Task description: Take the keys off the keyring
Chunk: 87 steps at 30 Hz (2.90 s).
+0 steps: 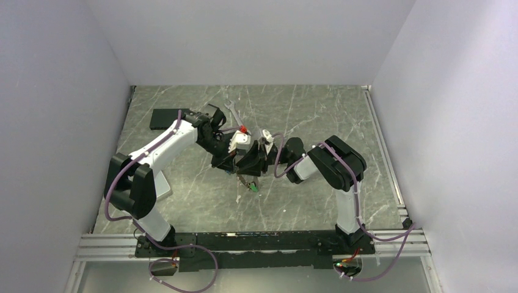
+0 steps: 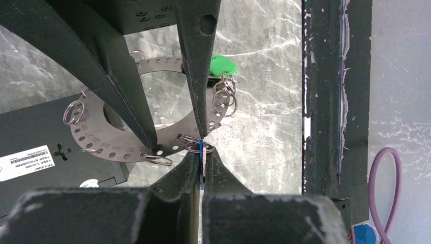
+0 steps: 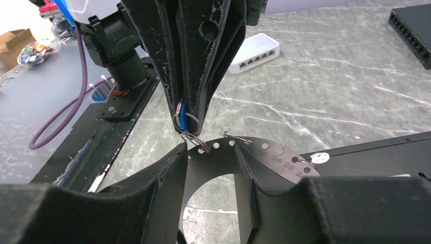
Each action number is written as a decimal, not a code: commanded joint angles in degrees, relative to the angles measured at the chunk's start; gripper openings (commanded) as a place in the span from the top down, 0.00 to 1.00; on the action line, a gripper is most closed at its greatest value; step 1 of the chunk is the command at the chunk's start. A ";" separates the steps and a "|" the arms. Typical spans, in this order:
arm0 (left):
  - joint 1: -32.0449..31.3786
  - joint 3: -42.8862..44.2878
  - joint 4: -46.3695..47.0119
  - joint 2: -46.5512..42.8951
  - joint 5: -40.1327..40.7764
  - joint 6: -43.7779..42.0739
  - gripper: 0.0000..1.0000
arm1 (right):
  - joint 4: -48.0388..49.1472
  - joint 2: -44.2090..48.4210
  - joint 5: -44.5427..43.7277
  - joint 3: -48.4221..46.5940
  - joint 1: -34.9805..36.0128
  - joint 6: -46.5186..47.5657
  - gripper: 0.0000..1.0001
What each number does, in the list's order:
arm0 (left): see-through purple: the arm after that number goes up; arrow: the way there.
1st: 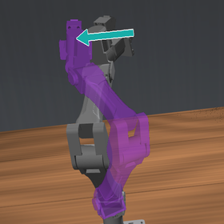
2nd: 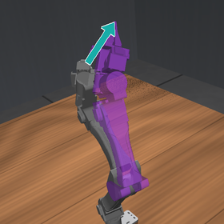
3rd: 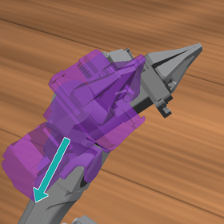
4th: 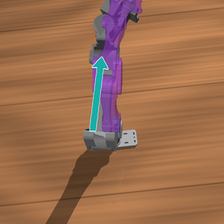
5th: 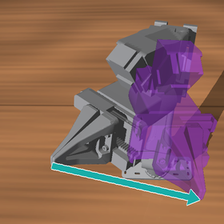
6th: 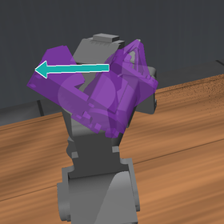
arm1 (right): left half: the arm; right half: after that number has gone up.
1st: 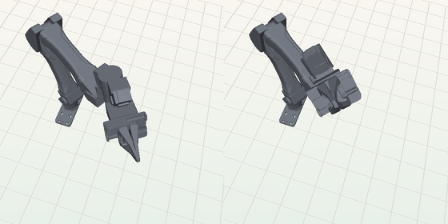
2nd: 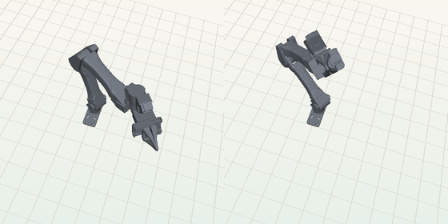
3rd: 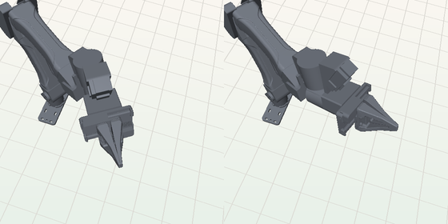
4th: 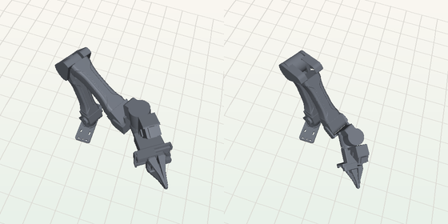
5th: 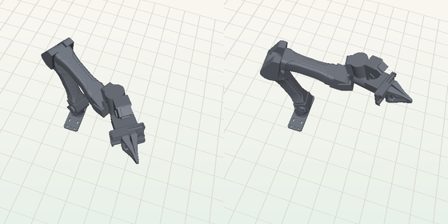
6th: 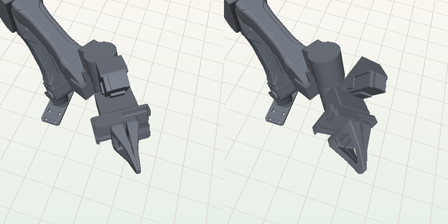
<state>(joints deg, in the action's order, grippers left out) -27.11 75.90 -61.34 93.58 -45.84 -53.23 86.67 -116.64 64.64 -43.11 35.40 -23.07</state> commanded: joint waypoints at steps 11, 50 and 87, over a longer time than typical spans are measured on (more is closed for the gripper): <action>2.92 2.87 -0.19 -0.59 -4.19 1.29 1.00 | 11.36 0.83 1.50 -0.08 0.46 0.44 1.00; -1.25 3.61 1.86 3.70 -0.57 3.90 1.00 | -1.11 5.20 1.36 -0.83 0.60 4.02 1.00; -1.22 0.67 1.68 2.46 6.85 -14.26 1.00 | -20.56 9.59 6.53 -1.82 -6.00 21.03 0.40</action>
<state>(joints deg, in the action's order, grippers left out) -27.79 74.81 -58.39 97.67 -40.36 -60.82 58.41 -106.63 68.38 -42.76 30.41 2.59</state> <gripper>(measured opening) 0.056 0.605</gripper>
